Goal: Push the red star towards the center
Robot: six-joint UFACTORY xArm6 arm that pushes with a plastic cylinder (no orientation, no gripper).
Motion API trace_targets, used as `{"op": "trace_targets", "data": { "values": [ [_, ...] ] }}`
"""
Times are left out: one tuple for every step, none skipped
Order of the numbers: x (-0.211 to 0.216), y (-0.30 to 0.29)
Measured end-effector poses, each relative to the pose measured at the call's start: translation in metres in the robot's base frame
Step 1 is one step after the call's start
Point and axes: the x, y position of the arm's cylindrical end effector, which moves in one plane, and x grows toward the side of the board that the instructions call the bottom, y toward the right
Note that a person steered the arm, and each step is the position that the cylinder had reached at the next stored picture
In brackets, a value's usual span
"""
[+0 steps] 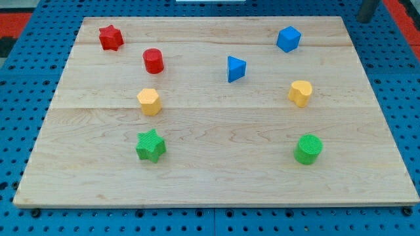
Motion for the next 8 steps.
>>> {"op": "trace_targets", "data": {
  "values": [
    [0.0, 0.0],
    [0.001, 0.001],
    [0.001, 0.001],
    [0.002, 0.0],
    [0.068, 0.002],
    [0.089, -0.035],
    [0.101, -0.089],
    [0.171, -0.167]
  ]
}}
